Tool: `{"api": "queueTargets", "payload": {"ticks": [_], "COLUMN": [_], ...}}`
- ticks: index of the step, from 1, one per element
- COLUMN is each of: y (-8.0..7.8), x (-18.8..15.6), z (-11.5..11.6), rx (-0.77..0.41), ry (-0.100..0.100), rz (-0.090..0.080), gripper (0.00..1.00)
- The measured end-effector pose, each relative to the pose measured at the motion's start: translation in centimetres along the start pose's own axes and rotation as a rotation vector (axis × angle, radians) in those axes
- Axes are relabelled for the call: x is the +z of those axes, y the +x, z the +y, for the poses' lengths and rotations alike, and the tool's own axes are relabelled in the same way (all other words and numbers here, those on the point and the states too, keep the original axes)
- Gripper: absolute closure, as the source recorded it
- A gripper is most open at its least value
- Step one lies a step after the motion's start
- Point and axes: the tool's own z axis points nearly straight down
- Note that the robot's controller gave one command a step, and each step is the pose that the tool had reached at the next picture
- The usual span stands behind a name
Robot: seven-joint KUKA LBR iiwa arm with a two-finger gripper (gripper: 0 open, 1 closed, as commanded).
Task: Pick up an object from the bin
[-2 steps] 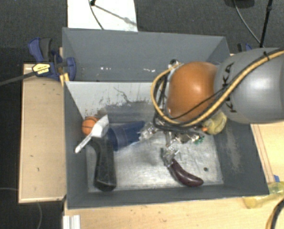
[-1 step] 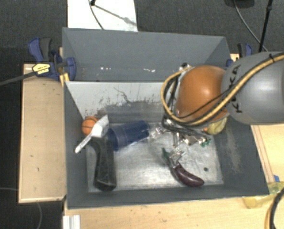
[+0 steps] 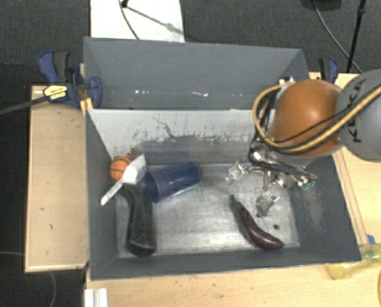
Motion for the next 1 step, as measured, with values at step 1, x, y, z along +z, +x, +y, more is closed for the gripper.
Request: {"api": "queueTargets", "payload": {"ticks": [1], "y": [3.29], "x": [1.25], "z": [-0.23], "rx": [-0.169], "ry": [0.006], "rz": [0.000], "gripper": [0.00]}}
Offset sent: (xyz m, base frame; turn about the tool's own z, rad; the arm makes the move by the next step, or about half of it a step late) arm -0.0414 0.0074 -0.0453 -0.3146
